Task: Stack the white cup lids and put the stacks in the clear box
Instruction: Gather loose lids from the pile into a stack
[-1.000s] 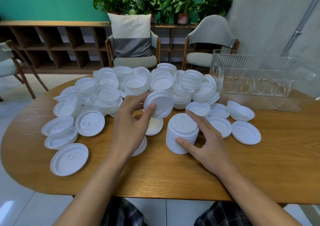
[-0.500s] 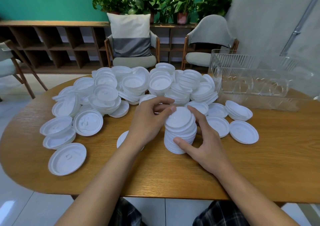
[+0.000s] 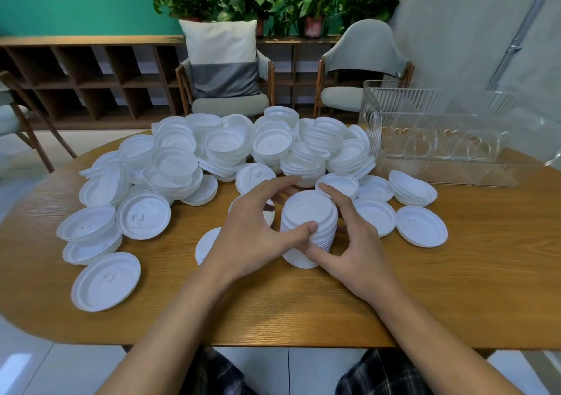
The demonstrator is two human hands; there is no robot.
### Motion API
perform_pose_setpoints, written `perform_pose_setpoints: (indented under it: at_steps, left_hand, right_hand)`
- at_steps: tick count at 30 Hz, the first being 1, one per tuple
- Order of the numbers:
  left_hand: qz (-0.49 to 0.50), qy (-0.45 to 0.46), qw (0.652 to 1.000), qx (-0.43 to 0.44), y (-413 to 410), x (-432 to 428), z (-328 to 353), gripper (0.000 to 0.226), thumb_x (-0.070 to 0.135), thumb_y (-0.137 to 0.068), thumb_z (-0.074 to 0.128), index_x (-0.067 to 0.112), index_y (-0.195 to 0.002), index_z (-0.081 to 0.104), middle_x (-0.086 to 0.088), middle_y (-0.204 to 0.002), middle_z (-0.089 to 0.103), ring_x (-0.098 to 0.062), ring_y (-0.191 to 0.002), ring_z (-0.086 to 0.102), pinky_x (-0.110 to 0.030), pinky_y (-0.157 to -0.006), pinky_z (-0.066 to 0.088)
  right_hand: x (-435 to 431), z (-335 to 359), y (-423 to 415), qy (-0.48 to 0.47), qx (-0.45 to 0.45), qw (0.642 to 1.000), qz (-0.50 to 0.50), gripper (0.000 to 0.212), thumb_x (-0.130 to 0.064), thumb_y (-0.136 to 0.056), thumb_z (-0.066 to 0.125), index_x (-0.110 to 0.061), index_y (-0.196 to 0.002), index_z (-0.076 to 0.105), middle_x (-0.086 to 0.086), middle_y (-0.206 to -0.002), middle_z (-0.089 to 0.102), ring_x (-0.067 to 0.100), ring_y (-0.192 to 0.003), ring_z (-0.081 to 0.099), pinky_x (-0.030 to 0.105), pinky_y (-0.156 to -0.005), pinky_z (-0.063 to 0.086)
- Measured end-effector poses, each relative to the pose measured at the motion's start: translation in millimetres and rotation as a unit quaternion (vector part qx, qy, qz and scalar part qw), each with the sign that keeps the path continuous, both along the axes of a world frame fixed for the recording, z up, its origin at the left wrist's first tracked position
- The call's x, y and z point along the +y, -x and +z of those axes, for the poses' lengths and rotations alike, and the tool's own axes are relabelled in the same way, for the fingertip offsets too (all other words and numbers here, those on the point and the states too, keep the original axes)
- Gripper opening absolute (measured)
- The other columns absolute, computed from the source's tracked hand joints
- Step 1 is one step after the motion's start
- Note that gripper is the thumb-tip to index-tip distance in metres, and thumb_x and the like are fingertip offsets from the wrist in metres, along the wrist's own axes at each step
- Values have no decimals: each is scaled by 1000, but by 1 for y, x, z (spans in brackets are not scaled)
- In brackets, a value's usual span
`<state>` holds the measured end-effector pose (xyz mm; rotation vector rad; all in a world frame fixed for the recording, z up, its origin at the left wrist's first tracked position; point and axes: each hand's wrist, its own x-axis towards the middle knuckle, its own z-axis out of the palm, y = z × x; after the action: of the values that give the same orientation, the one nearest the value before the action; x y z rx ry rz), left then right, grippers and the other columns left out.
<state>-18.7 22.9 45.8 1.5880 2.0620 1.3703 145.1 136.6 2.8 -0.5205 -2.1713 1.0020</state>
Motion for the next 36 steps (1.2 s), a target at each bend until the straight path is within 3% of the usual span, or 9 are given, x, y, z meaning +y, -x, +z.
perform_pose_setpoints:
  at_steps: [4, 10, 17, 22, 26, 28, 31, 34, 36]
  left_hand:
    - [-54, 22, 998, -14, 5, -5, 3, 77, 34, -77, 83, 38, -148, 52, 25, -131, 68, 5, -130, 55, -31, -110, 45]
    - [-15, -18, 999, -29, -2, -1, -2, 77, 38, -75, 94, 36, -143, 58, 23, -123, 71, 3, -124, 61, -37, -108, 49]
    - [-2, -26, 1000, -17, -4, -1, -2, 79, 40, -71, 95, 35, -141, 59, 26, -117, 72, 5, -119, 62, -34, -99, 54]
    - [-9, -8, 1000, -19, -3, -1, -6, 79, 44, -72, 94, 36, -141, 58, 26, -121, 69, 10, -121, 58, -23, -97, 51]
    - [-29, 11, 1000, 7, 0, -3, -9, 81, 55, -75, 86, 39, -146, 52, 29, -126, 65, 12, -125, 53, -14, -97, 43]
    - [-31, 10, 999, 6, 5, -10, -11, 72, 64, -83, 76, 40, -146, 51, 28, -126, 66, 10, -126, 55, -16, -100, 43]
    - [48, -16, 998, 22, 23, -23, -21, 50, 65, -95, 53, 34, -132, 64, 21, -113, 71, 1, -113, 63, -25, -96, 48]
    - [79, 34, 990, 112, 38, -28, -34, 39, 62, -95, 58, 28, -109, 72, 17, -101, 71, -4, -98, 66, -33, -85, 52]
    - [71, 79, 974, 200, 42, -26, -41, 27, 50, -94, 71, 26, -105, 75, 15, -100, 71, -8, -95, 66, -36, -81, 53]
  right_hand:
    - [1, 0, 0, -4, -3, 1000, 3, 90, -61, -78, 80, -44, -155, 38, -29, -145, 54, -7, -135, 49, 18, -104, 46]
    - [2, -2, 0, -6, -4, 1000, 9, 90, -59, -76, 83, -40, -154, 44, -26, -145, 55, -6, -135, 50, 16, -106, 45]
    - [2, -2, 0, -5, -4, 1000, 11, 91, -60, -72, 84, -42, -153, 45, -28, -144, 55, -7, -134, 49, 12, -105, 42]
    - [3, -4, -1, -17, -2, 1000, 10, 89, -60, -72, 84, -36, -151, 49, -23, -144, 56, -2, -136, 50, 19, -108, 45]
    - [3, -4, -2, -17, -8, 1000, 1, 90, -61, -69, 86, -39, -149, 51, -24, -141, 59, -3, -133, 53, 16, -106, 44]
    - [2, -3, -2, -17, -14, 1000, -7, 90, -62, -69, 87, -42, -148, 50, -26, -140, 58, -6, -133, 51, 15, -106, 44]
    - [2, -4, -1, -23, -23, 999, -13, 87, -63, -70, 84, -44, -147, 49, -28, -141, 56, -7, -134, 49, 19, -107, 45]
    - [2, -4, -1, -22, -27, 999, -15, 85, -63, -72, 83, -45, -147, 48, -28, -142, 54, -8, -134, 48, 21, -107, 44]
    - [2, -4, -1, -22, -31, 999, -16, 85, -63, -72, 83, -47, -146, 47, -29, -142, 53, -9, -134, 47, 18, -107, 42]
